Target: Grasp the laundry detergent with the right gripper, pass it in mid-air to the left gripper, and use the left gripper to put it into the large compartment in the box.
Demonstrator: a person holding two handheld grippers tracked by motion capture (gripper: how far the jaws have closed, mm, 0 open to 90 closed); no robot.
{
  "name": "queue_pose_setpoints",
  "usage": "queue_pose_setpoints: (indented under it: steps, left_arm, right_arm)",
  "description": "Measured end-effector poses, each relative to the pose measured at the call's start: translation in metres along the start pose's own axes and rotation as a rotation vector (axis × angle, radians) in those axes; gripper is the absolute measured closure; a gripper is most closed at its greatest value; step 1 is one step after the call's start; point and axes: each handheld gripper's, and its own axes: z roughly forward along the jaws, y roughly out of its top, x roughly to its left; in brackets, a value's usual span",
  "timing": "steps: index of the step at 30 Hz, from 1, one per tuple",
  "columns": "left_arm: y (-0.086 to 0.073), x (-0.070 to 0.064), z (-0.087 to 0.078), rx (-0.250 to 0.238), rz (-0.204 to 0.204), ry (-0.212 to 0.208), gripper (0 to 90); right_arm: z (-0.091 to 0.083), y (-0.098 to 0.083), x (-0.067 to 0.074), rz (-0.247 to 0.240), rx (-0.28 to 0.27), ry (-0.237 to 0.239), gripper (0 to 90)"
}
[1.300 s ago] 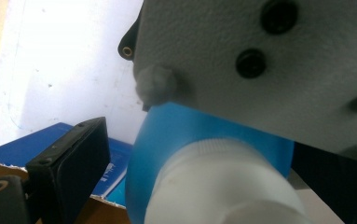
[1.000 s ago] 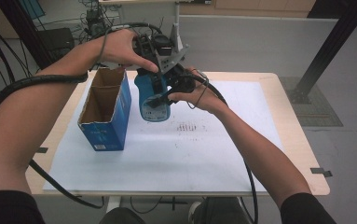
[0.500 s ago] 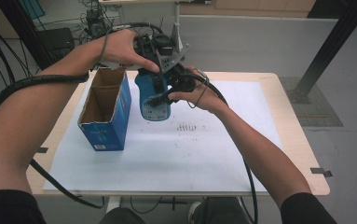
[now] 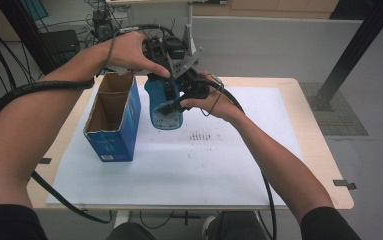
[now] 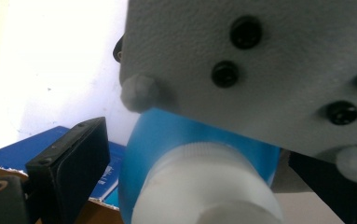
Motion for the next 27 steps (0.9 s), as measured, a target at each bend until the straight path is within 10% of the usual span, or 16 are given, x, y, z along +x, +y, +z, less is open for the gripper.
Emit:
queue_pose_setpoints:
  steps: [27]
  left_arm:
    - [-0.0023, -0.0015, -0.0017, -0.01, 0.001, -0.006, 6.0]
  right_arm:
    - [-0.0003, 0.0002, -0.0005, 0.002, -0.007, 0.002, 43.9]
